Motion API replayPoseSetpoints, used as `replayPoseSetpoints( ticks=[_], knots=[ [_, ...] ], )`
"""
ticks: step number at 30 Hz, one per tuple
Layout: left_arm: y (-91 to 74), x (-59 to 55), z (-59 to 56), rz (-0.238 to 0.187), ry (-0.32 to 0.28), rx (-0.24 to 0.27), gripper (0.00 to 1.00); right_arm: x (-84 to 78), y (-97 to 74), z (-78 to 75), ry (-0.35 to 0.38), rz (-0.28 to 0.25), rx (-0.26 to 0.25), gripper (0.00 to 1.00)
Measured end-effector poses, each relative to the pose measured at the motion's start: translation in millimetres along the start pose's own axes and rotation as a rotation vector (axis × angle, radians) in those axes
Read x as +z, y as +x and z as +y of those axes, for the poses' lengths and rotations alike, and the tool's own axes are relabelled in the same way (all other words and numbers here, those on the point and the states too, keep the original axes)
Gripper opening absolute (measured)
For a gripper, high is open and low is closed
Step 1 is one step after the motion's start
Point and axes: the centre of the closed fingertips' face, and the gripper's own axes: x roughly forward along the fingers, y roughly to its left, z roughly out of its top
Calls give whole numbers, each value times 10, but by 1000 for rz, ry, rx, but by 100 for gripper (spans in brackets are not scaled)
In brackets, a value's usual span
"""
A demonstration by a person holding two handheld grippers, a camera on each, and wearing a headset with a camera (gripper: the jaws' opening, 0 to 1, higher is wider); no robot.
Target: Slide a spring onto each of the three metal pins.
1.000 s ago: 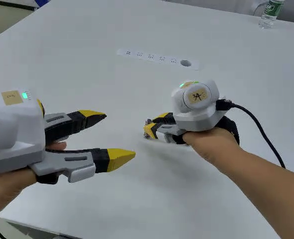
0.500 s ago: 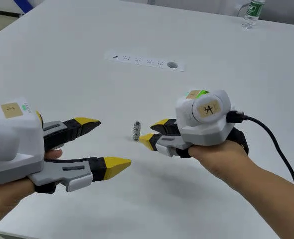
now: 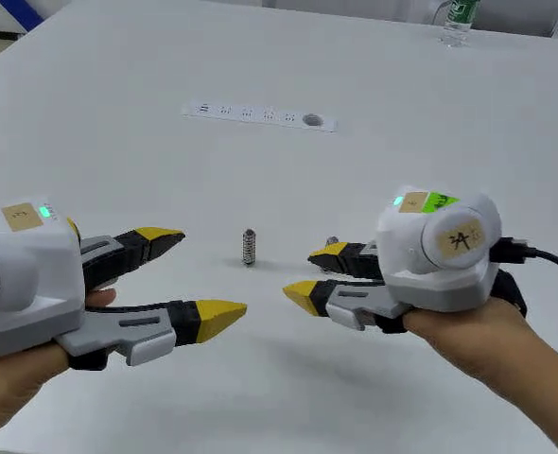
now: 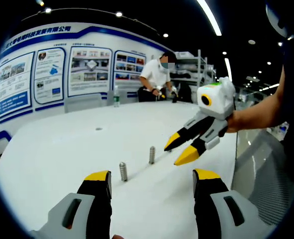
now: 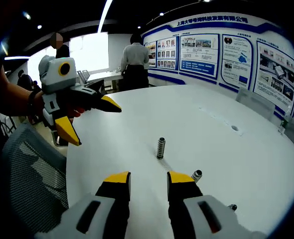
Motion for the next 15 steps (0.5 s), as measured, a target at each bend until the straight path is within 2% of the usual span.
replayPoseSetpoints(
  ticks=[10, 15],
  knots=[
    [62, -17, -44, 15, 9, -17, 70, -192, -484, -312, 41, -33, -82, 35],
    [85, -40, -63, 26, 17, -22, 72, -280, -692, -420, 52, -45, -120, 37]
  ],
)
